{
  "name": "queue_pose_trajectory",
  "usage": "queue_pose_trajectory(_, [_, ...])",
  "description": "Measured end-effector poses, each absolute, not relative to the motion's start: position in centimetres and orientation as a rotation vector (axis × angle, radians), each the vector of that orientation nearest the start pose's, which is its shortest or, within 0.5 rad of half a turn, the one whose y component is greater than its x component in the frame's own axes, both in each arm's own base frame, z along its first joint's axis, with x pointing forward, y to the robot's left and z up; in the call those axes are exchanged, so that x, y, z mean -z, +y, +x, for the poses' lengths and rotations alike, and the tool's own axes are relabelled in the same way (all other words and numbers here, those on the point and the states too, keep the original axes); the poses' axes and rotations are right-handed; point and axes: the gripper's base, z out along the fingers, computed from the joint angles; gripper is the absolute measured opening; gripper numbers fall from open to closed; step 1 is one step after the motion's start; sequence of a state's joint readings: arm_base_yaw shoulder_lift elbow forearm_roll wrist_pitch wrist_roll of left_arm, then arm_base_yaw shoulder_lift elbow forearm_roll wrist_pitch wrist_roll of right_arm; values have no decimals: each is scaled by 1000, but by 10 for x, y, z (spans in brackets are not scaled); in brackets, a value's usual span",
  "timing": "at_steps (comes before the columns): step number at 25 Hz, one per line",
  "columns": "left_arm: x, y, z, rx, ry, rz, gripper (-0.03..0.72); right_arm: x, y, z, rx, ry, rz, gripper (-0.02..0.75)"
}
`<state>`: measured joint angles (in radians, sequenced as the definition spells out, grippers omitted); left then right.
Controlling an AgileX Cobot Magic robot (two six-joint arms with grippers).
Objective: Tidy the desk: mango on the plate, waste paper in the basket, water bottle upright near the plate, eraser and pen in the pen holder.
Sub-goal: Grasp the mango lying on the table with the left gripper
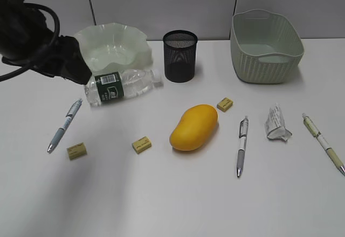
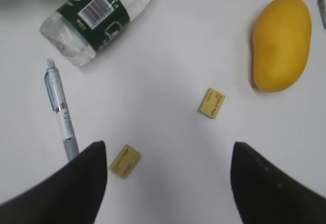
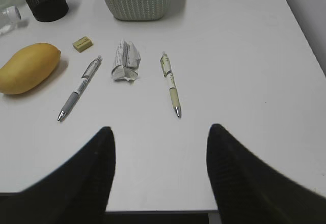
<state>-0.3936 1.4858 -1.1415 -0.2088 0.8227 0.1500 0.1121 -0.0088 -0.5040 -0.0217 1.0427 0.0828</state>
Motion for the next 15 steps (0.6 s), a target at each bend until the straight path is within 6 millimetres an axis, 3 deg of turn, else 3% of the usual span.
queue_pose_trajectory(15, [-279, -200, 286, 387, 2553, 809, 610, -280, -2, -6, -98, 2015, -29, 459])
